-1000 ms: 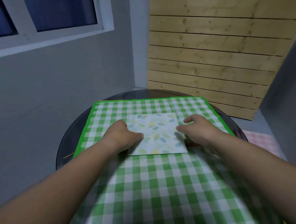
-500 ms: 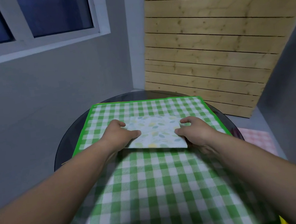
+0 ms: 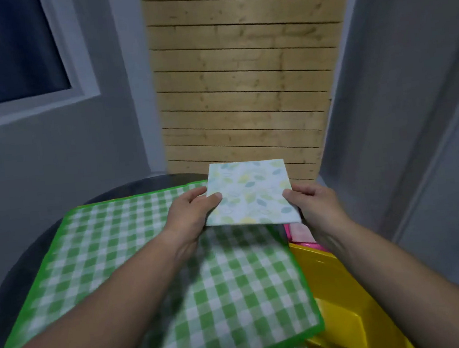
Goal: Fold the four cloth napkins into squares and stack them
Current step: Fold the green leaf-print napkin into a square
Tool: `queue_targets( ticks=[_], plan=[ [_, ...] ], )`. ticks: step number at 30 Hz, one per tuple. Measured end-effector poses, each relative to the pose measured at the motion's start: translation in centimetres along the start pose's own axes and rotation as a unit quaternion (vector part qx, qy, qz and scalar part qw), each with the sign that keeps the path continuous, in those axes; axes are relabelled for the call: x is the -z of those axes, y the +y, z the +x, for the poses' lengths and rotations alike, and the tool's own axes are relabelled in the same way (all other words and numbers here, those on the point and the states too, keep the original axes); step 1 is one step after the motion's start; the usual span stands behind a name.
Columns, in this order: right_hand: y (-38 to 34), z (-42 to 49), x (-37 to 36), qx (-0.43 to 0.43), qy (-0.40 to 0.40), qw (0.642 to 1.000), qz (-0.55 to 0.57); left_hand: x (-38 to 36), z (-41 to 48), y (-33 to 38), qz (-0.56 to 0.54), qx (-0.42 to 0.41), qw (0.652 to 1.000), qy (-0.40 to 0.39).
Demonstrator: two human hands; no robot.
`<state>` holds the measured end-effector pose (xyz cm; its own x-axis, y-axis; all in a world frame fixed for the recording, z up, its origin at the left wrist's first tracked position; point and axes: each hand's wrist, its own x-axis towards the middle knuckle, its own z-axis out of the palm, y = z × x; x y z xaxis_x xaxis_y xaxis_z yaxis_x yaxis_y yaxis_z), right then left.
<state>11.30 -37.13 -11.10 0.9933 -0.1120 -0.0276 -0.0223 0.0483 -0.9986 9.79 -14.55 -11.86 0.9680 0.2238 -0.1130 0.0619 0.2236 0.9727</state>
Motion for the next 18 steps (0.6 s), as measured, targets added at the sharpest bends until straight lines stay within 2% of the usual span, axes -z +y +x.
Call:
queue_targets(
  ticks=[7,14,18],
  plan=[
    [1.5,4.5,9.9,0.014,0.083,0.996,-0.031,-11.1,3.0,-2.9,0.034,0.002,0.997,-0.069],
    [3.9,13.3,15.7,0.030,0.136,0.990,-0.022,-19.6,9.2,-6.7,0.087,-0.002,0.993,-0.077],
    [7.9,19.0,17.8,-0.002,0.161,0.986,-0.032,-23.6,13.8,-10.6,0.142,0.006,0.988,-0.057]
  ],
)
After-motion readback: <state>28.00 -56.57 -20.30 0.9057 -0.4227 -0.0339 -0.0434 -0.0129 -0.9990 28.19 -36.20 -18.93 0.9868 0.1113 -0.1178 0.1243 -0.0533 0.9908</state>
